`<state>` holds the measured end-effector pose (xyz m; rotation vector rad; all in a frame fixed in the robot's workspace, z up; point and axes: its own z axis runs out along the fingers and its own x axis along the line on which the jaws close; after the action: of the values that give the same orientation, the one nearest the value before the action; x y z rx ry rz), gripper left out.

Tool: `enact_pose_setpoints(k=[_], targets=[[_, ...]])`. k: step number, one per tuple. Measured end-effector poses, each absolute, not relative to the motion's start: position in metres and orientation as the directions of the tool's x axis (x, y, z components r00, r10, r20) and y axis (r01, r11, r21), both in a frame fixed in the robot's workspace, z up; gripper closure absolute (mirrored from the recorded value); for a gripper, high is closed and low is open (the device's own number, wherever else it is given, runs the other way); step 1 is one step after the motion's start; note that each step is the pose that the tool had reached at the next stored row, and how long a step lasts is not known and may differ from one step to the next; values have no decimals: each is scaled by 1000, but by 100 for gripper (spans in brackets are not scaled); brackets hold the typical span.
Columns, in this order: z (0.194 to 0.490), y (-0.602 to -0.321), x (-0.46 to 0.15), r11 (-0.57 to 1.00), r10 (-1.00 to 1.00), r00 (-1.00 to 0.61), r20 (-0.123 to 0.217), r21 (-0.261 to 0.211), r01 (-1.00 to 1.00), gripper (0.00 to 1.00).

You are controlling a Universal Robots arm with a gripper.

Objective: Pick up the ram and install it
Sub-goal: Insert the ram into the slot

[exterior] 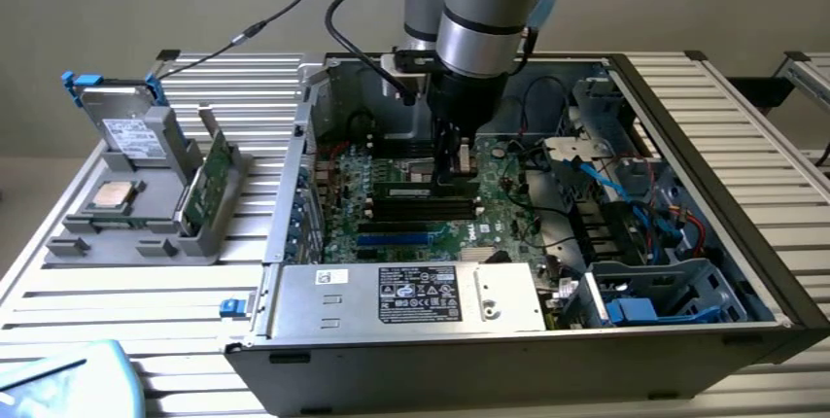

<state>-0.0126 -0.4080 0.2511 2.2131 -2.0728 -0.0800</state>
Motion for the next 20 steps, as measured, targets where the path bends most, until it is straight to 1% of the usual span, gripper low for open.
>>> enact_pose_setpoints(k=[20], targets=[[240,-398,-18,-59,-995,66,75,93,-994,86]])
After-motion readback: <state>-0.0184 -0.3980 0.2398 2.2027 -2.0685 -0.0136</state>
